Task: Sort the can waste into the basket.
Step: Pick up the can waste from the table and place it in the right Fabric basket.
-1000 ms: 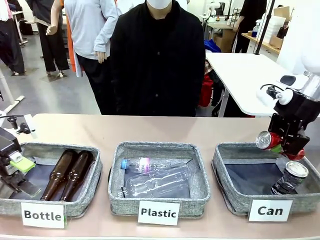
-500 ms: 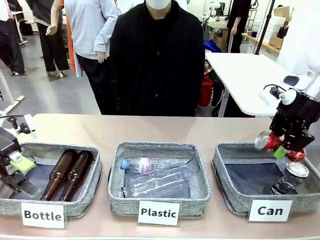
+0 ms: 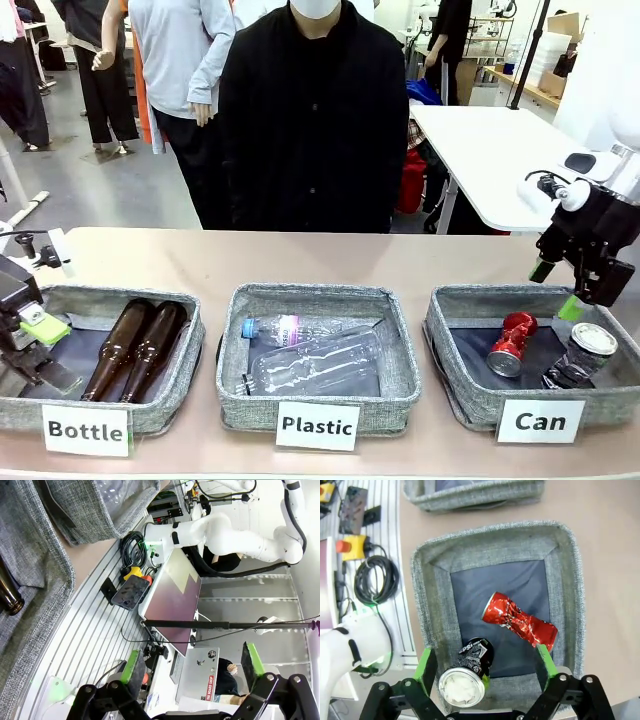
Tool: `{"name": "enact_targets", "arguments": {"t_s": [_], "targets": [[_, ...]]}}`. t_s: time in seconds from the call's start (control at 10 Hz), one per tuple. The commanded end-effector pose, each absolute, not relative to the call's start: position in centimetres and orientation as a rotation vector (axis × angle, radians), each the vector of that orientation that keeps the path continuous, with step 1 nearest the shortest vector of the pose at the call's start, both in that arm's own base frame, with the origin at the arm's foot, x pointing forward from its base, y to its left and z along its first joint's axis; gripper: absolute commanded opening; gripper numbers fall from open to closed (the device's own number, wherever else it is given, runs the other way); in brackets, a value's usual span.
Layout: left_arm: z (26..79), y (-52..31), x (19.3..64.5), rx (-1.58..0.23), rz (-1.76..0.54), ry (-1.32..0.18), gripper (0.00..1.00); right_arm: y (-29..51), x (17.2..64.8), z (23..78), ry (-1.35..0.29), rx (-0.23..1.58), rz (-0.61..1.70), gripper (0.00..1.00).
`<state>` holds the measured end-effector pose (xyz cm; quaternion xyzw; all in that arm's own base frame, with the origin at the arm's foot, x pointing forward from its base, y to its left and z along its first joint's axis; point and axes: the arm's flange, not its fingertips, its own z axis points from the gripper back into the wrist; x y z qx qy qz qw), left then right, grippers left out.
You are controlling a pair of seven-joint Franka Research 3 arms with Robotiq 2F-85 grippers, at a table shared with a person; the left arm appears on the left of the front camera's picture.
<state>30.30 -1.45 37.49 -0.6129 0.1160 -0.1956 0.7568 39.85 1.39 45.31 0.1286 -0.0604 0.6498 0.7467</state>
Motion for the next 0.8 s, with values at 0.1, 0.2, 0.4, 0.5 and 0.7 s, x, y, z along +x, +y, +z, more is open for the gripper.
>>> {"name": "enact_targets", "arguments": {"t_s": [0.1, 0.2, 0.4, 0.5, 0.7], "targets": [[37.8, -1.3, 30.0, -1.347, -0.426, 0.252, 1.0, 0.9, 40.6, 45.6, -0.2, 0.535, 1.375, 1.0], [37.8, -1.3, 30.0, -1.347, -0.426, 0.252, 1.0, 1.0, 41.4, 45.7, -0.29, 0.761, 1.282, 1.0], [37.8, -1.3, 30.0, -1.347, -0.426, 0.252, 1.0, 2.2, 41.5, 45.7, -0.366, 1.29, 0.965, 1.0], [37.8, -1.3, 30.0, -1.347, -0.426, 0.252, 1.0, 2.4, 42.2, 44.6, -0.377, 1.314, 0.752, 1.0], [37.8, -1.3, 30.0, -1.347, -0.426, 0.252, 1.0, 2.1, 43.6, 42.9, -0.347, 1.395, 0.478, 1.0]]}}
